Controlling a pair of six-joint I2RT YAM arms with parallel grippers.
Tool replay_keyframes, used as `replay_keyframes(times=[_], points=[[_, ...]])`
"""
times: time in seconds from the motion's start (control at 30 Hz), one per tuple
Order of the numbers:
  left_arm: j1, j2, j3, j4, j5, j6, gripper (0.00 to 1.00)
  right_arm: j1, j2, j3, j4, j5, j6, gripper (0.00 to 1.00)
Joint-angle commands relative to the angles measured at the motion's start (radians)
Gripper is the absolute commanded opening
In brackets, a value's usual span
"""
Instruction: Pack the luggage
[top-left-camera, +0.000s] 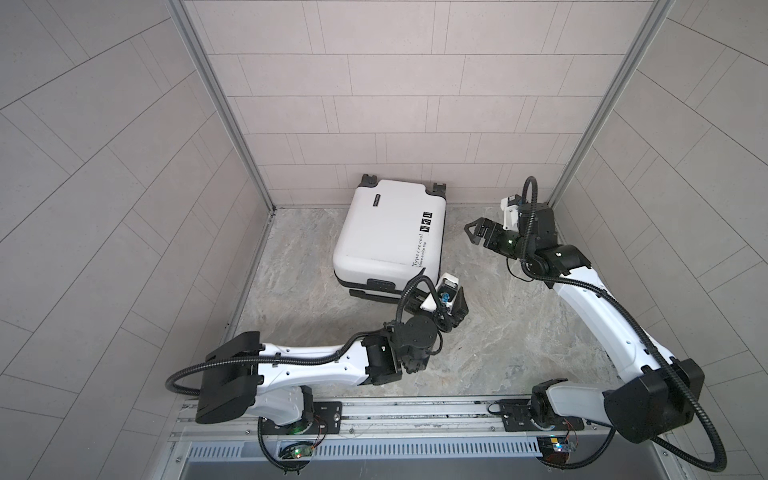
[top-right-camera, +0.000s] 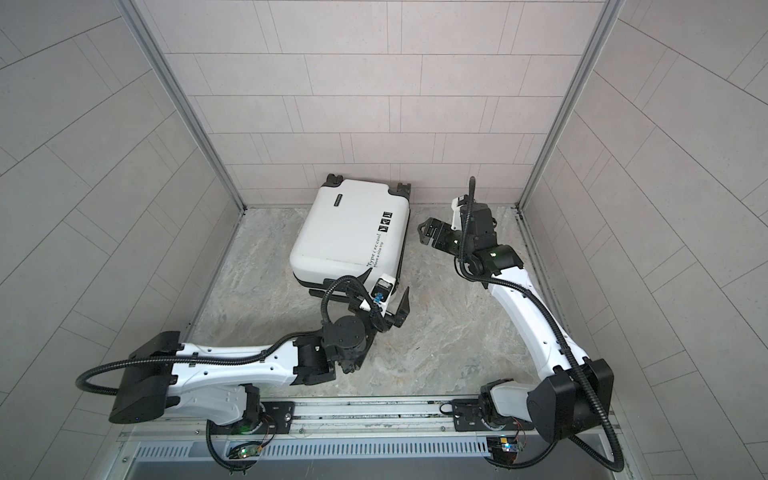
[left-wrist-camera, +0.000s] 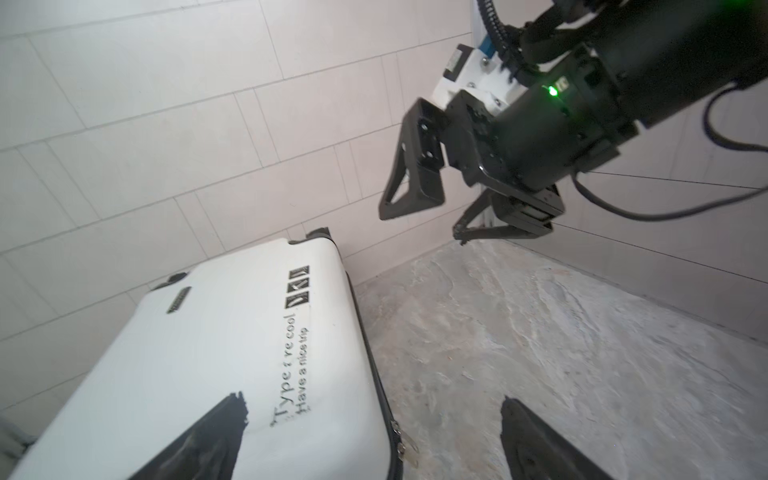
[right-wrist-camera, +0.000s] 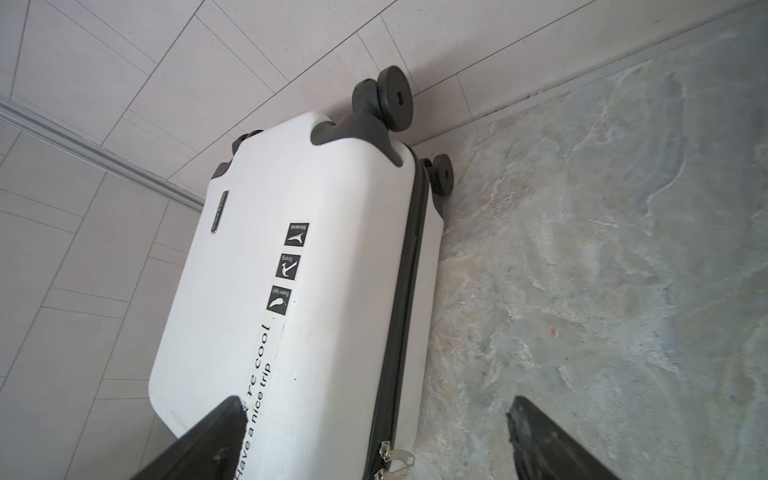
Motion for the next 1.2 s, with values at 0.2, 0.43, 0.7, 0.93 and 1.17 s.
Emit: replay_keyframes(times=[0.2, 0.43, 0.7, 0.93, 1.17], points=[[0.160, -0.143, 0.180, -0.364, -0.025, 0.076, 1.00, -0.009, -0.130, -0.041, 0.052, 0.329, -0.093, 1.00], [0.659, -0.370, 0.214, -0.761, 0.226, -0.443, 1.00, -0.050, -0.178, -0.163, 0.185, 0.229, -0.146, 1.00], [1.249, -0.270, 0.227, -0.987, 0.737, -0.819, 0.98, -0.050, -0.133, -0.205, 0.221, 0.100, -0.098, 1.00], [1.327, -0.041, 0.240, -1.004, 0.850, -0.832, 0.96, -0.051, -0.181, -0.243, 0.218, 0.150, -0.111, 1.00], [1.299, 0.087, 0.254, -0.972, 1.012, -0.791, 0.96, -0.058, -0.227, -0.294, 0.215, 0.198, -0.139, 1.00]])
